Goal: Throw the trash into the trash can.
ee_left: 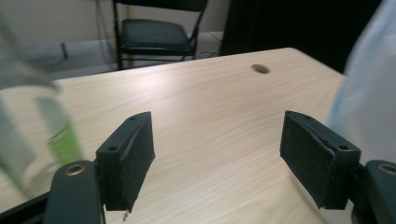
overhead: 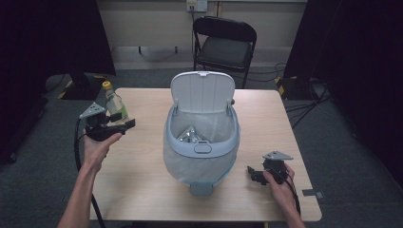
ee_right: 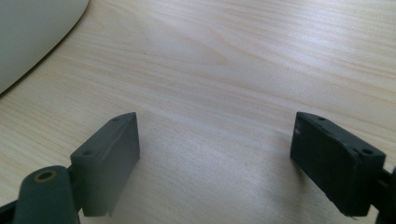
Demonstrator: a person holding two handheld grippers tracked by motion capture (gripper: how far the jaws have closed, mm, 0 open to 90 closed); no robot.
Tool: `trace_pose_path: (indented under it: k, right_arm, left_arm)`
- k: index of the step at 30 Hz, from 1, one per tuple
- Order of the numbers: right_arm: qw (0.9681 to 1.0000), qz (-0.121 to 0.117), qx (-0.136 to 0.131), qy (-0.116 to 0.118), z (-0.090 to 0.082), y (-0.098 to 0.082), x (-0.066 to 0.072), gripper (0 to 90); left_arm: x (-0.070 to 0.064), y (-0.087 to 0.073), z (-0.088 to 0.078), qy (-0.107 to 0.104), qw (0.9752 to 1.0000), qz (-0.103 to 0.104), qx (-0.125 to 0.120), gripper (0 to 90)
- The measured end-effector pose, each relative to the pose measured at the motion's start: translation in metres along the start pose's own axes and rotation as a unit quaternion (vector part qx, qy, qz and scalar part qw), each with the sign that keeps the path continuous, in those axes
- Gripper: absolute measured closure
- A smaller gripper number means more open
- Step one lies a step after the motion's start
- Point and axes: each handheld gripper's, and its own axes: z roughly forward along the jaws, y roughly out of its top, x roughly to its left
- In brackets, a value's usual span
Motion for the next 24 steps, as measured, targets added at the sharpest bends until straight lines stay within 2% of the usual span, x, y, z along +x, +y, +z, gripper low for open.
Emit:
trace_pose_path:
  k: [2,4,7,9,10,12,13,15,19,24]
  right_arm:
    - [1.0000,0.000,0.000,0.000,0.000,0.000,0.000,14.6]
    - [1.0000,0.000,0.000,0.000,0.000,0.000,0.000,14.6]
    - [1.0000,0.000,0.000,0.000,0.000,0.000,0.000,14.6]
    - [1.0000,0.000,0.000,0.000,0.000,0.000,0.000,14.6]
    - [1.0000,0.000,0.000,0.000,0.000,0.000,0.000,14.6]
    - [1.0000,0.000,0.000,0.000,0.000,0.000,0.000,14.6]
    - [1.0000,0.000,0.000,0.000,0.000,0.000,0.000,14.6]
    - [1.0000,0.000,0.000,0.000,0.000,0.000,0.000,14.6]
    - [1.0000,0.000,0.000,0.000,0.000,0.000,0.000,14.6]
    - [1.0000,0.000,0.000,0.000,0.000,0.000,0.000,14.6]
  left_arm:
    - [0.011,0.001,-0.001,0.017,0.9998,0.004,0.006,25.9]
    - [0.021,0.004,-0.002,0.011,0.9999,-0.012,0.001,26.3]
    - [0.032,0.011,-0.001,0.025,0.9996,-0.006,0.011,26.8]
    - [0.038,0.016,0.000,0.049,0.9987,0.003,0.009,26.2]
    - [0.041,0.018,0.000,0.048,0.9988,0.003,0.004,26.0]
    - [0.042,0.024,0.003,0.073,0.9968,0.026,0.018,25.2]
    - [0.045,0.026,0.004,0.071,0.9971,0.023,0.017,24.8]
    - [0.050,0.030,0.007,0.079,0.9964,0.024,0.019,24.2]
    - [0.066,0.036,0.016,0.082,0.9965,0.004,0.017,23.9]
    - [0.085,0.040,0.032,0.101,0.9946,-0.008,0.023,24.9]
